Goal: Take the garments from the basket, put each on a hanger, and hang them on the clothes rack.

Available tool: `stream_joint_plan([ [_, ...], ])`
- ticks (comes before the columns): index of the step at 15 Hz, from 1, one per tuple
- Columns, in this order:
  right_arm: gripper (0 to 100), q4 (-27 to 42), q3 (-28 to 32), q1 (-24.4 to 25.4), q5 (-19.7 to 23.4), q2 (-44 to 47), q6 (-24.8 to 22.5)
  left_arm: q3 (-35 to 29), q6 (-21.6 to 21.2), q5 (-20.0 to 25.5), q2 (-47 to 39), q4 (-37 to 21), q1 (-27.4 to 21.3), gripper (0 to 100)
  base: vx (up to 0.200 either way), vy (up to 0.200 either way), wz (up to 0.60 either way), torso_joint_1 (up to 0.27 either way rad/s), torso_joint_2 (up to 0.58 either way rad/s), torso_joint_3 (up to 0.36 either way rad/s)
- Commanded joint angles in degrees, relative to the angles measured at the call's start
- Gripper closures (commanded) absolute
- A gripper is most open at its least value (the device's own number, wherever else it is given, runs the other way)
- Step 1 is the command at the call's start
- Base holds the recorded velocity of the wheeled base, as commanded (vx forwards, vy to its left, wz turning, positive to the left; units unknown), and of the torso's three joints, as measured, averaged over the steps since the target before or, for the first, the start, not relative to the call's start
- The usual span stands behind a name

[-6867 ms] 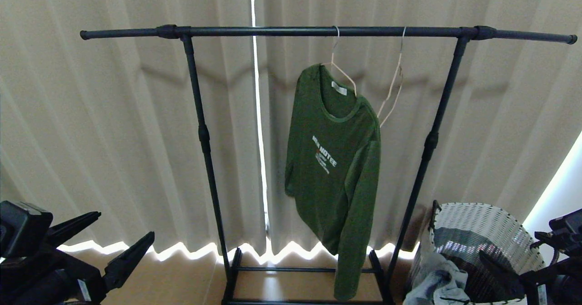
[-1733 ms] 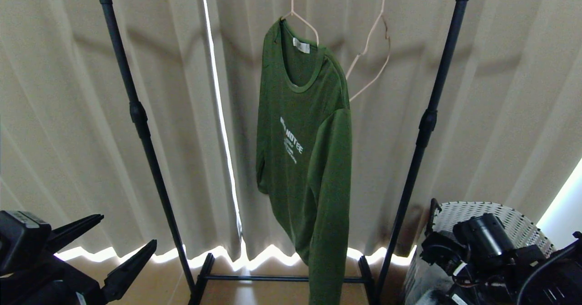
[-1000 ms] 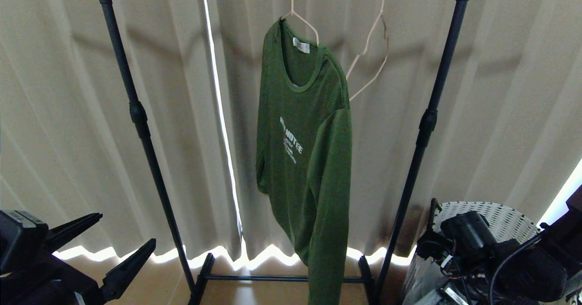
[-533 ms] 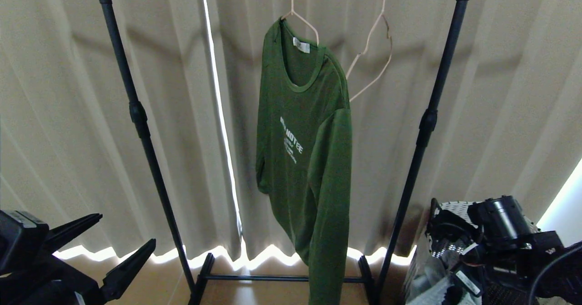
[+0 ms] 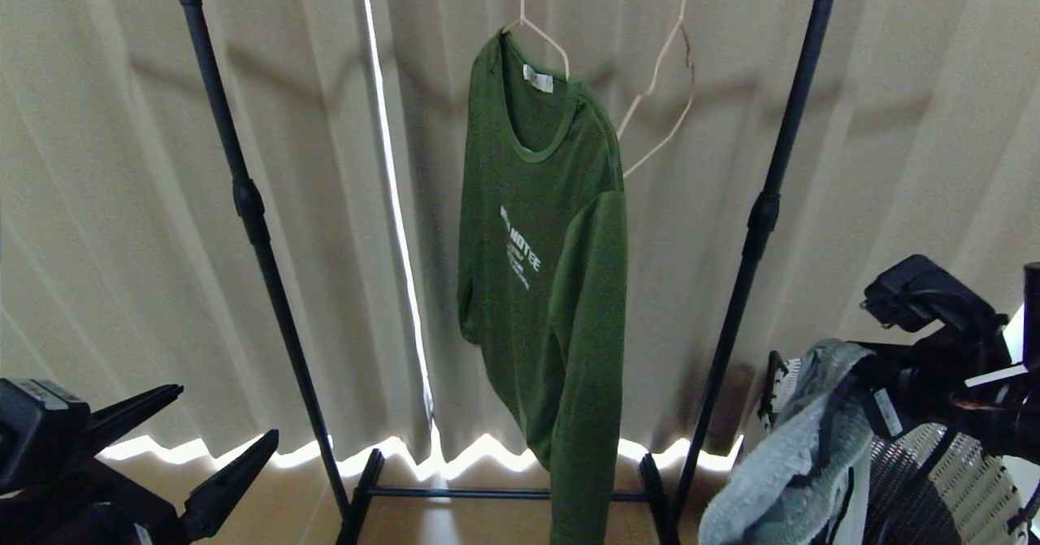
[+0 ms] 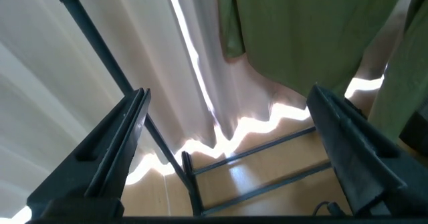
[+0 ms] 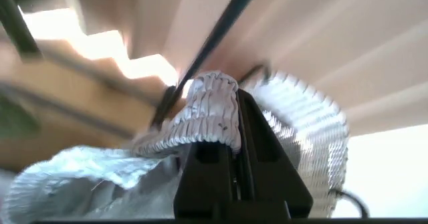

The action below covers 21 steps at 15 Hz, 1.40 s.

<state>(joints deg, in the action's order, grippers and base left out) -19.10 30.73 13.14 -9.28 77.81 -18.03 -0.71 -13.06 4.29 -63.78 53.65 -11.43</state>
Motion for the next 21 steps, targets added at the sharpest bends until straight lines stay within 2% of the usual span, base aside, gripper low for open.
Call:
stream_joint_plan([
  [1, 100, -0.06, 1.61, 0.04, 0.05, -3.81, -0.08, 0.44, 0.05, 0.02, 0.85, 0.05, 0.01, 0, -0.200, 0.000, 0.00, -0.002, 0.00, -0.002],
  [6, 100, -0.06, 1.79, 0.04, 0.22, -3.28, -0.08, 0.62, -0.04, 0.19, 1.55, -0.04, -0.69, 0, -0.160, 0.000, 0.00, -0.003, 0.00, 0.002],
  [8, 100, -0.06, 3.02, 0.75, 1.19, -2.58, -0.08, 0.27, 0.22, 0.19, 0.76, -0.04, -6.14, 0, 0.000, 0.000, 0.00, 0.000, 0.00, 0.000],
  [10, 100, -0.06, 5.30, 3.65, 2.51, -2.58, 0.01, -1.05, 0.31, 0.19, -1.52, -0.04, -12.03, 0, 0.000, 0.000, 0.00, 0.000, 0.00, 0.000],
  [13, 100, -0.06, 10.31, 8.22, 5.94, -2.14, 0.72, -10.19, 0.22, 0.19, -8.73, -0.04, -16.69, 0, 0.000, 0.000, 0.00, 0.000, 0.00, 0.000],
  [16, 100, -0.06, 15.15, 13.31, 6.20, -1.08, 3.97, -18.37, 0.40, 0.28, -17.25, -0.04, -20.82, 0, 0.000, 0.000, 0.00, 0.000, 0.00, 0.000],
  [18, 100, -0.06, 16.82, 15.51, 6.20, -0.38, 5.46, -20.74, 0.66, 0.19, -19.98, -0.04, -23.63, 0, 0.000, 0.000, 0.00, 0.000, 0.00, 0.000],
  [19, 100, -0.06, 18.31, 17.44, 6.29, -0.03, 6.43, -23.55, 1.89, 0.19, -22.26, -0.13, -26.01, 0, 0.000, 0.000, 0.00, 0.000, 0.00, 0.000],
  [21, 100, -0.15, 18.75, 18.85, 6.46, 0.50, 6.52, -26.10, 4.62, 0.19, -23.49, -0.48, -26.97, 0, 0.000, 0.000, 0.00, 0.000, 0.00, 0.000],
])
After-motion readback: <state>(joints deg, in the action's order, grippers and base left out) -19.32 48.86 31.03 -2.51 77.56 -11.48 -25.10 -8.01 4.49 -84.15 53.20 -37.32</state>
